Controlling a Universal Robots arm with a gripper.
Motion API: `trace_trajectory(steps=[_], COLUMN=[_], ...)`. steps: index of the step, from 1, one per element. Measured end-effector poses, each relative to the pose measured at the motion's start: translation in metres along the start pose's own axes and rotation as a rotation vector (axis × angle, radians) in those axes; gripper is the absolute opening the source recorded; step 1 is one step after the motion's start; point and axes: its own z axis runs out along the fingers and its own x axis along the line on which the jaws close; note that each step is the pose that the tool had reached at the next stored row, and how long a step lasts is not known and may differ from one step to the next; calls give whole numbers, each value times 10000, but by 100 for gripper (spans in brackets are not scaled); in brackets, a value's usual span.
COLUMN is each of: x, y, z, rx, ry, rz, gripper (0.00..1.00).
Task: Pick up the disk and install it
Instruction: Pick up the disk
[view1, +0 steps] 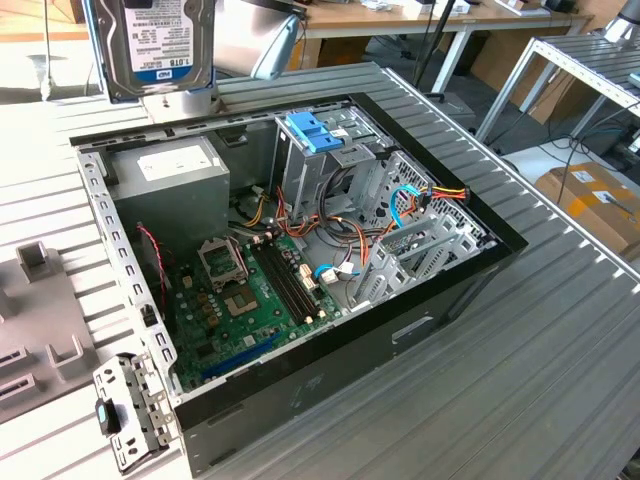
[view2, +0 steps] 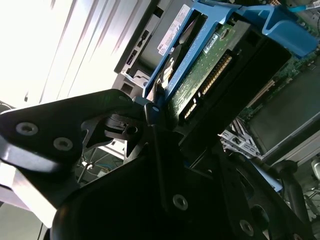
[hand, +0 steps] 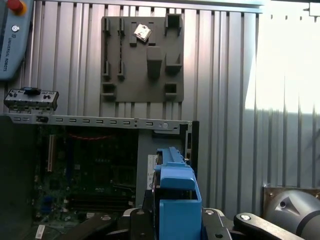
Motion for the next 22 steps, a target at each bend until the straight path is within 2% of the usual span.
trace_trajectory(steps=[13, 16, 22], x=[37, 112, 137], y=[-52, -94, -109], z=[-3, -6, -7], rx=[-1, 0, 0], ry=[1, 1, 1], rz=[-1, 0, 0], gripper=[36, 36, 36])
